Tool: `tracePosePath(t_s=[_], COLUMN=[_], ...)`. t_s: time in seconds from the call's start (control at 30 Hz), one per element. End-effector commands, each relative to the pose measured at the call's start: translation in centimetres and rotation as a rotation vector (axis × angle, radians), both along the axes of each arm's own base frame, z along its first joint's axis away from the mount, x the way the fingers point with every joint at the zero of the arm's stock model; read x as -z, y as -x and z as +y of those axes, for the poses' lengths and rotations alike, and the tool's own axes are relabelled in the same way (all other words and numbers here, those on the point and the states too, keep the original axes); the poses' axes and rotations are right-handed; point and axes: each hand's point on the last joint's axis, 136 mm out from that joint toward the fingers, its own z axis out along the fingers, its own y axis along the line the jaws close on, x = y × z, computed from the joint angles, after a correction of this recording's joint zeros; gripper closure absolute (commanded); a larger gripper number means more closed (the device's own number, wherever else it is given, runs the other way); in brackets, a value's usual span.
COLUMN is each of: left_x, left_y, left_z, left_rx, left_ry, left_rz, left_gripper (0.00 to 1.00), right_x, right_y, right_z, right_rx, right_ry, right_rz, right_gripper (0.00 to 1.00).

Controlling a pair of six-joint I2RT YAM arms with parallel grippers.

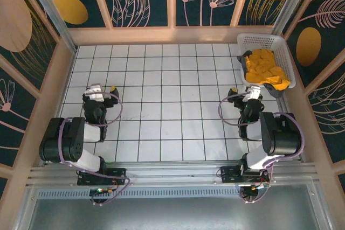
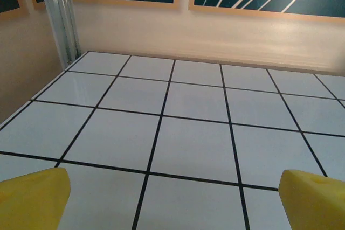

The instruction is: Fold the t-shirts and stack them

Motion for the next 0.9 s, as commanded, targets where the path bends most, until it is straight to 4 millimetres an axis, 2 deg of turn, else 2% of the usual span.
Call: tracePosePath(t_s=[0.0, 0.53, 0.63, 0.7, 0.77, 0.8, 0.83, 0.87], left_x=[-0.9, -1.0, -1.7, -3.3, -7.4, -10.4, -13.2, -14.5], left_y=[-0.4, -0.4, -0.4, -0.9, -0.7, -0.6, -0.6, -0.6], left_z=[-0.2, -0.2, 0.2, 0.8, 1.7, 2.0, 3.0, 4.8], left_rx=[0.009, 0.008, -0.019, -0.057, -0.132, -0.164, -0.236, -0.360], left_ry=[-0.016, -0.016, -0.010, -0.011, 0.022, 0.024, 0.077, 0.189], left_rz=[-0.025, -0.028, -0.029, -0.001, -0.079, -0.143, -0.185, -0.166], left_gripper=[0.01, 0.01, 0.01, 0.01, 0.01, 0.01, 0.01, 0.01], right_x=[-1.6, -1.6, -3.2, -5.7, -10.6, -13.7, -15.8, -15.5], right_y=[-0.7, -0.6, -0.5, -1.7, -2.6, -3.0, -3.7, -4.1], right_z=[0.4, 0.4, -1.0, -1.1, -0.9, -1.1, -2.0, -2.6], right_rx=[-0.021, -0.019, 0.090, 0.140, 0.149, 0.160, 0.195, 0.215], right_ry=[0.006, 0.004, 0.012, 0.027, -0.041, -0.122, -0.286, -0.371], right_rz=[-0.054, -0.054, -0.072, -0.030, -0.094, -0.148, -0.146, -0.020], right_gripper=[0.01, 0.01, 0.01, 0.01, 0.01, 0.01, 0.01, 0.01])
